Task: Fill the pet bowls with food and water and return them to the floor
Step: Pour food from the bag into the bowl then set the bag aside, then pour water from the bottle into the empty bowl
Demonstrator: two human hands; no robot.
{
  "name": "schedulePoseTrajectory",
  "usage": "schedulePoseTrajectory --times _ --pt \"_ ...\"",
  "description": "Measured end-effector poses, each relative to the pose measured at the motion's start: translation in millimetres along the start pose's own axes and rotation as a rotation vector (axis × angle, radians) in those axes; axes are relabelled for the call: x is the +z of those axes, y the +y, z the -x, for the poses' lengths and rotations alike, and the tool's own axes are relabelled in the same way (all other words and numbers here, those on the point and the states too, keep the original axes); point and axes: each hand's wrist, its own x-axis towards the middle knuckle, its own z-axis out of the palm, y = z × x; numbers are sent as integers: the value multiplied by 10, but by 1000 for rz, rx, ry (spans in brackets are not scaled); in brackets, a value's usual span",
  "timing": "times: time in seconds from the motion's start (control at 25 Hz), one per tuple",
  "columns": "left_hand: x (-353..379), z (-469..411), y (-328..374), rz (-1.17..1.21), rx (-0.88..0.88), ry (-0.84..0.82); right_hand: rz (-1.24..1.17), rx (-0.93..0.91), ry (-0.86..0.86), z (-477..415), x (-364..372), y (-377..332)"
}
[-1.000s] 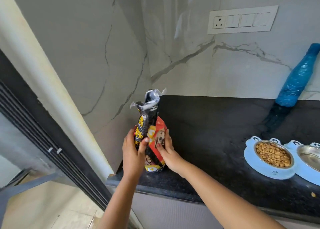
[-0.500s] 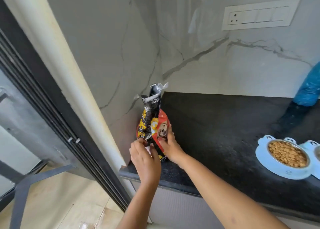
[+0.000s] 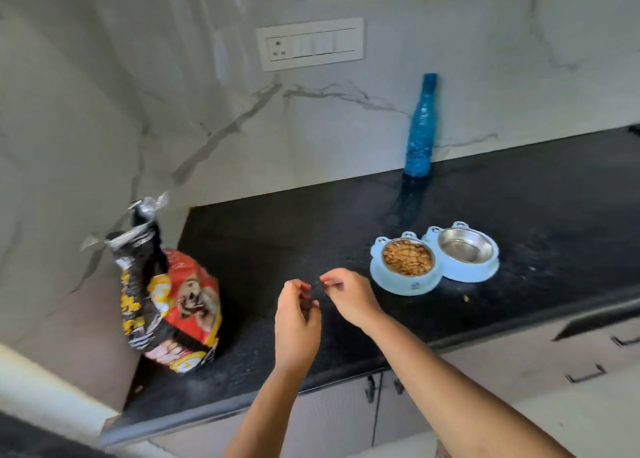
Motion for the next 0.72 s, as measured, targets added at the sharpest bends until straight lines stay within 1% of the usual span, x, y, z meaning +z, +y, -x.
schedulePoseTrajectory --times 0.08,0.2,0.32,0.48,0.72 --pt "312 21 73 -11 38 -154 3 45 147 30 -340 289" --pt "702 50 203 -43 108 -338 -10 137 332 138 -717 660" --pt "1007 68 359 -45 146 -455 -15 198 433 234 -1036 893" --pt "1335 -5 535 -11 174 -486 -59 207 465 201 -1410 1046" --pt "1936 -449 917 -27 247 -425 -107 128 426 -256 -1978 1107"
